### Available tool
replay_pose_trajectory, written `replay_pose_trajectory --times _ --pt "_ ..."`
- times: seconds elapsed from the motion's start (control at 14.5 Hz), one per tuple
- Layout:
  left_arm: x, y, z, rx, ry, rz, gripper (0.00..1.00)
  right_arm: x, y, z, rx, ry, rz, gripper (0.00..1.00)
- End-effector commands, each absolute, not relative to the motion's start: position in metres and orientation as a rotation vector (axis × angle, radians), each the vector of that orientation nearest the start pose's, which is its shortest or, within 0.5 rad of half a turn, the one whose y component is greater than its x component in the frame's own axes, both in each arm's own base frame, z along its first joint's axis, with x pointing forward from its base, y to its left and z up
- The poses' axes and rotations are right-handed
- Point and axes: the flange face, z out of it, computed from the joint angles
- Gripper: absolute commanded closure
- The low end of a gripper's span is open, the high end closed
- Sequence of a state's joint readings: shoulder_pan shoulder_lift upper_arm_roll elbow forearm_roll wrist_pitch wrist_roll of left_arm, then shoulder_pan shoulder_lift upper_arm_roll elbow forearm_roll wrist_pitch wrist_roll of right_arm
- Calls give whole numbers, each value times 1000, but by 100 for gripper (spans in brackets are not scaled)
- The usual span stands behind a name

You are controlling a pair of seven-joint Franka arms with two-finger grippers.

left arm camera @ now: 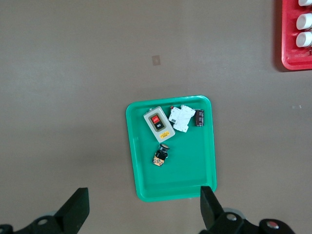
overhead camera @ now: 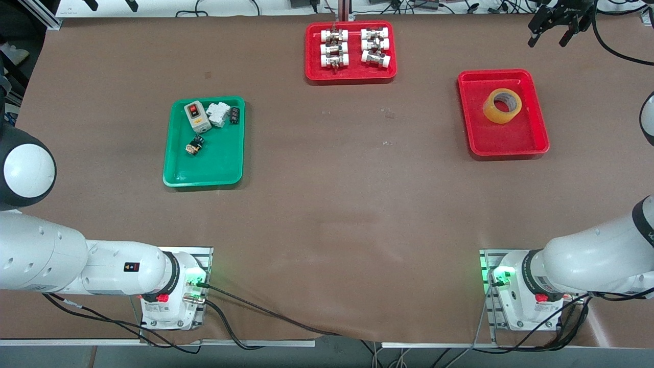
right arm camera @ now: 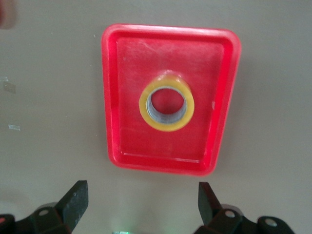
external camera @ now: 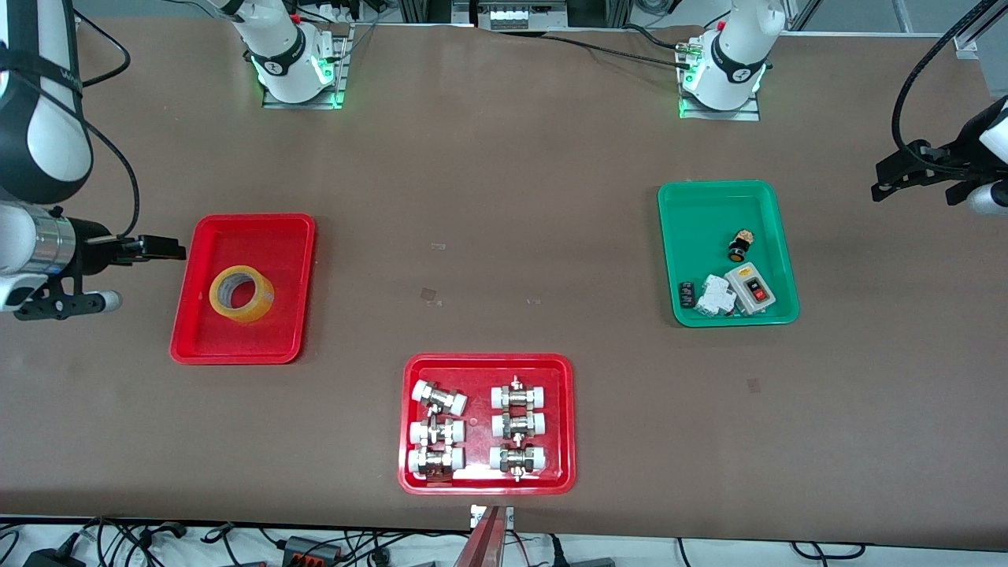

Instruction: Left arm passes tape to right arm into tray

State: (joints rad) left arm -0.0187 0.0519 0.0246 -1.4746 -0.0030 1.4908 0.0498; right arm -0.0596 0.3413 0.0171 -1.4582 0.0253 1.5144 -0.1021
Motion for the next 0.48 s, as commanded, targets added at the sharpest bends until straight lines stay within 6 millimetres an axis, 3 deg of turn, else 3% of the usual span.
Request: replay_pose_trajectory --times 0.0,0.14,0.41 --pt "558 5 636 -3143 97 24 0 631 -12 508 -3116 -6 458 0" --pt "560 5 636 -3143 89 17 0 637 -14 539 -3131 -5 346 0" --pt "559 5 635 -3143 97 21 0 655 -16 566 -3202 13 92 0"
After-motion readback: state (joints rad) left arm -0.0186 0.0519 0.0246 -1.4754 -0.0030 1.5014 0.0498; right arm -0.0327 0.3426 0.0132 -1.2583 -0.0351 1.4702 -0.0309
